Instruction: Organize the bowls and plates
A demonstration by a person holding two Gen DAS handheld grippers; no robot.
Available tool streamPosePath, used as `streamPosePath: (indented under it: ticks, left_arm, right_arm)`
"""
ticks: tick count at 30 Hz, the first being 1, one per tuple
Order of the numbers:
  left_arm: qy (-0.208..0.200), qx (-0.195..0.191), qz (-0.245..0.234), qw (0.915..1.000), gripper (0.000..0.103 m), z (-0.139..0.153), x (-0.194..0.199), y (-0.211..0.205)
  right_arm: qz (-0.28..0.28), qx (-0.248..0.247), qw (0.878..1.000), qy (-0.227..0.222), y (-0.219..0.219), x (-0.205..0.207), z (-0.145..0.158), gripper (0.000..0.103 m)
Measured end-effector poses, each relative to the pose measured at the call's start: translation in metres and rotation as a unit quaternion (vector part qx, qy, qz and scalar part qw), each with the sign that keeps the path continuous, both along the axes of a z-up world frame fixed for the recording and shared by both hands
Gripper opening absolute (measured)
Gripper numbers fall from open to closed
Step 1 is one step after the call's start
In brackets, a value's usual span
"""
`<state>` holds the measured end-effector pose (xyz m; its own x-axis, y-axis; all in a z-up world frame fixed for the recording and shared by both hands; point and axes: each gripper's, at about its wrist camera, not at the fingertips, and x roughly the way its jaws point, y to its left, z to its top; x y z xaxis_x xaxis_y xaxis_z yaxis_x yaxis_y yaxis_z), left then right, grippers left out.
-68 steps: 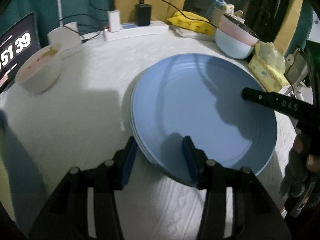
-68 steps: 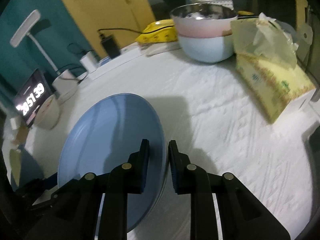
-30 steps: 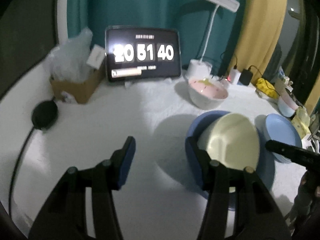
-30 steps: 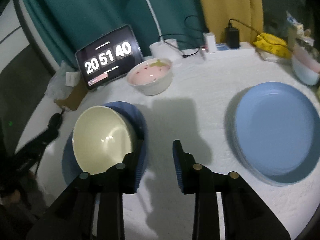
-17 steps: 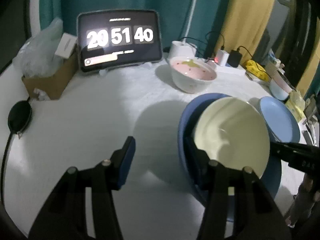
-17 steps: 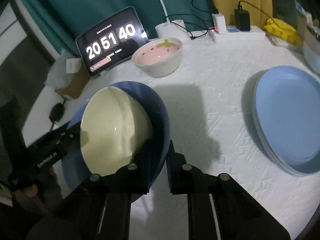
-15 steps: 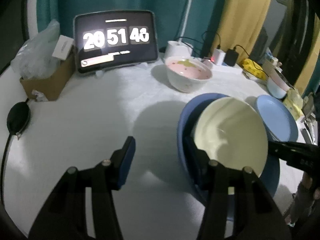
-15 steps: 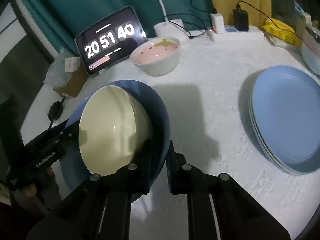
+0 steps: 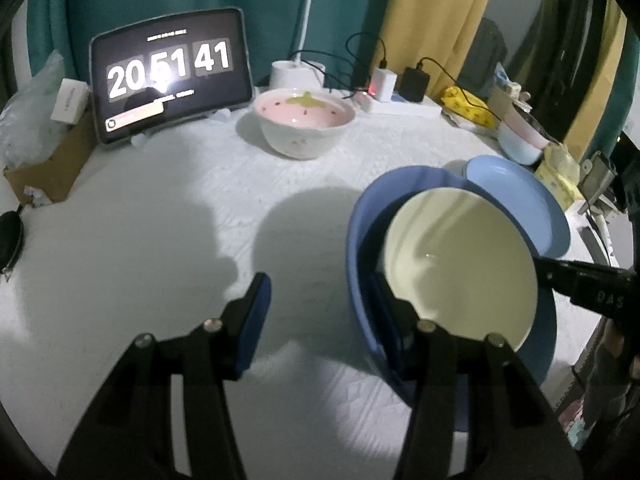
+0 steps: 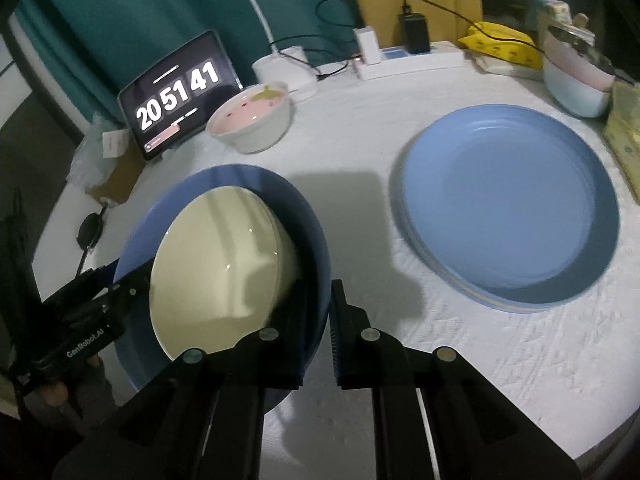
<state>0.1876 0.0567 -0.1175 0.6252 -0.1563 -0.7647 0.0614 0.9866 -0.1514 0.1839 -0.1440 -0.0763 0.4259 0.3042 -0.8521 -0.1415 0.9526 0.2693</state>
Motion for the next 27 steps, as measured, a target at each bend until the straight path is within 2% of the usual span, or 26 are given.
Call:
streamPosePath:
  ticks: [3,7,11,18,27]
  left_arm:
    - [-0.003,-0.006,0.004,1.0000,0.053,0.004,0.001,0.006]
    - [-0.015,-0.011,0.016,0.9997,0.054,0.016,0.002,0.018]
    - [-0.026,-0.010,0.024,0.9993,0.054,0.025,0.008,0.026]
    - [-0.053,-0.013,0.023,0.9983,0.054,0.047,0.023,0.030]
    - [-0.061,-0.004,0.035,0.9975,0.054,0.053,0.053,0.043]
  right_arm:
    - [-0.003,-0.002,1.000,-0.006,0.000,0.002,0.004,0.013]
    - [-0.008,-0.018,0.999,-0.041,0.000,0.006,0.023,0.020]
    - [-0.007,-0.024,0.998,-0.056,0.001,0.019,0.036,0.024]
    - [0.006,-0.042,0.997,-0.069,0.018,0.042,0.046,0.026]
    - [0.032,-0.061,0.995,-0.076,0.049,0.077,0.051,0.027]
